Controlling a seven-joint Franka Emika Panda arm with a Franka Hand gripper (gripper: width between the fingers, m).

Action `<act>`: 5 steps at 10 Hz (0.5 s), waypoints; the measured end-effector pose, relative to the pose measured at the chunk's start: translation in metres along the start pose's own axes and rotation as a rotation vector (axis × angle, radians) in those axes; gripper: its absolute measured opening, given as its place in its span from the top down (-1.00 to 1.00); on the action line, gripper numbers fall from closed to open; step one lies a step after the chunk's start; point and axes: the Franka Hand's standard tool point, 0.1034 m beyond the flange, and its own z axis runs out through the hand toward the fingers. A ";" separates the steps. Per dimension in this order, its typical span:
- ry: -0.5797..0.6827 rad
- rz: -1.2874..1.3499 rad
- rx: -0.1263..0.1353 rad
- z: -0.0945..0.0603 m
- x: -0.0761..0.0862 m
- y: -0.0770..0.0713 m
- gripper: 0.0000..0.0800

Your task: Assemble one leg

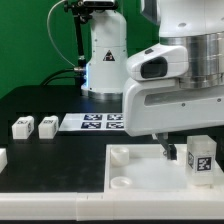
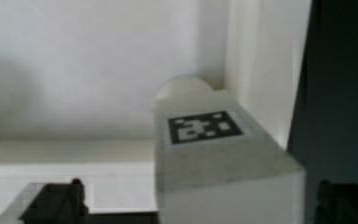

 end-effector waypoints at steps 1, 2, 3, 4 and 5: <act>0.000 -0.001 0.000 0.000 0.000 0.000 -0.30; 0.000 0.016 0.001 0.000 0.000 0.000 0.04; -0.001 0.188 0.004 0.001 0.000 0.000 0.27; -0.001 0.290 0.003 0.001 0.000 0.000 0.27; -0.002 0.441 0.002 0.000 0.000 0.001 0.27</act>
Offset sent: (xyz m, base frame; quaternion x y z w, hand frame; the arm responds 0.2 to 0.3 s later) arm 0.0000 0.0000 0.0000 0.0000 0.0000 0.2667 0.9638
